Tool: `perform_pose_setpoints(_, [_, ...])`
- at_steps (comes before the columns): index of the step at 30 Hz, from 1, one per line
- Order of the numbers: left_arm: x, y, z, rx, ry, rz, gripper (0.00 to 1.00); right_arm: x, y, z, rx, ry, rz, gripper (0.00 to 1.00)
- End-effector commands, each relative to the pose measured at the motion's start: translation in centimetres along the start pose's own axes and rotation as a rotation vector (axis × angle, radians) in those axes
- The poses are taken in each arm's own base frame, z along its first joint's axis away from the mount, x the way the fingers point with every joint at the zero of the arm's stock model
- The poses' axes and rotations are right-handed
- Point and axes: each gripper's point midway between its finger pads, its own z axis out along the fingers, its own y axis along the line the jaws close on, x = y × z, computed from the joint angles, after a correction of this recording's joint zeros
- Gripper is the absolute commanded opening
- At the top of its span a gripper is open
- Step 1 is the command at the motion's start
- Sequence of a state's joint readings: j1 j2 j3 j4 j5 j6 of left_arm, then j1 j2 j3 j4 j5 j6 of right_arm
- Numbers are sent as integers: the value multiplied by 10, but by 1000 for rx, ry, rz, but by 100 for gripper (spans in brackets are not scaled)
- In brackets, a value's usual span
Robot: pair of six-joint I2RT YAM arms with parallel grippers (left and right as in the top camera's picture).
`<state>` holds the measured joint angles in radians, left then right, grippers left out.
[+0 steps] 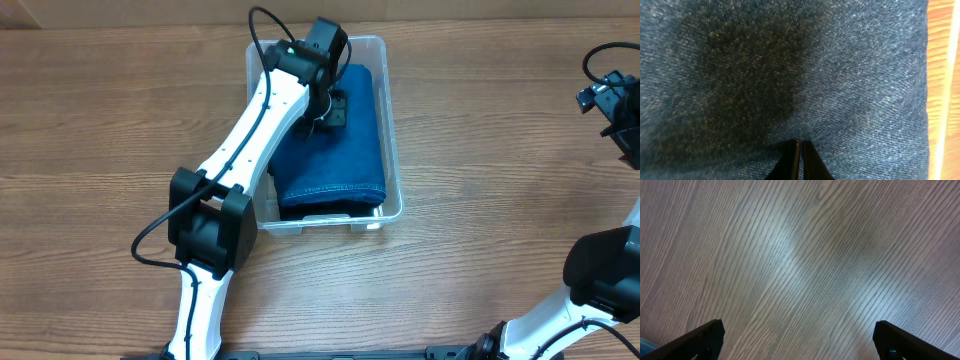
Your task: Pack container
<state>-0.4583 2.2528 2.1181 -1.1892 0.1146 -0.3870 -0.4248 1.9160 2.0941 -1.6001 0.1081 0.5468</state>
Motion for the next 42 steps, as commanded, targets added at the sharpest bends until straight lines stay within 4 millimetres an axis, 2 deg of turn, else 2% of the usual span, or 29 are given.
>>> perform_pose_setpoints(1, [16, 8, 43, -31, 81, -4, 4, -1, -1, -3, -3, -9, 7, 100])
perform_pose_setpoints(3, [6, 4, 35, -17, 40, 16, 4, -1, -1, -3, -3, -9, 7, 100])
perform_pose_setpoints(7, [-31, -5, -20, -27, -123, 50, 7, -1, -1, -3, -3, -9, 7, 100])
perform_pose_setpoints(9, [-54, 1, -51, -87, -233, 44, 11, -1, -1, -3, -3, -10, 7, 100])
perform_pose_setpoints(11, [-66, 9, -61, -111, -283, 29, 14, -1, -1, -3, -3, -9, 7, 100])
perform_pose_setpoints(14, [-62, 21, -47, -128, -243, 10, 13, -1, -1, -3, -3, -9, 7, 100])
perform_pose_setpoints(17, [-48, 29, -18, -149, -165, 1, 14, -1, -1, -3, -3, -9, 7, 100])
perform_pose_setpoints(21, [-29, 40, 11, -176, -94, 0, 28, -1, -1, -3, -3, -9, 7, 100])
perform_pose_setpoints(25, [-21, 39, 18, -160, -60, 5, 30, -1, -1, -3, -3, -9, 7, 100])
perform_pose_setpoints(27, [-27, 36, 9, -157, -86, 35, 36, -1, -1, -3, -3, -9, 7, 100])
perform_pose_setpoints(30, [-46, 24, -38, -131, -180, 41, 51, -1, -1, -3, -3, -9, 7, 100])
perform_pose_setpoints(31, [-55, 16, -72, -110, -240, 53, 68, -1, -1, -3, -3, -9, 7, 100])
perform_pose_setpoints(32, [-59, 13, -88, -99, -270, 54, 77, -1, -1, -3, -3, -9, 7, 100])
perform_pose_setpoints(33, [-62, 8, -117, -81, -321, 56, 98, -1, -1, -3, -2, -9, 7, 100])
perform_pose_setpoints(37, [-56, 2, -185, -42, -433, 62, 100, -1, -1, -3, -3, -9, 7, 100])
perform_pose_setpoints(40, [-40, 13, -219, -84, -465, 51, 100, -1, -1, -3, -3, -9, 7, 100])
perform_pose_setpoints(42, [-21, 21, -241, -102, -468, 43, 100, -1, -1, -3, -3, -9, 7, 100])
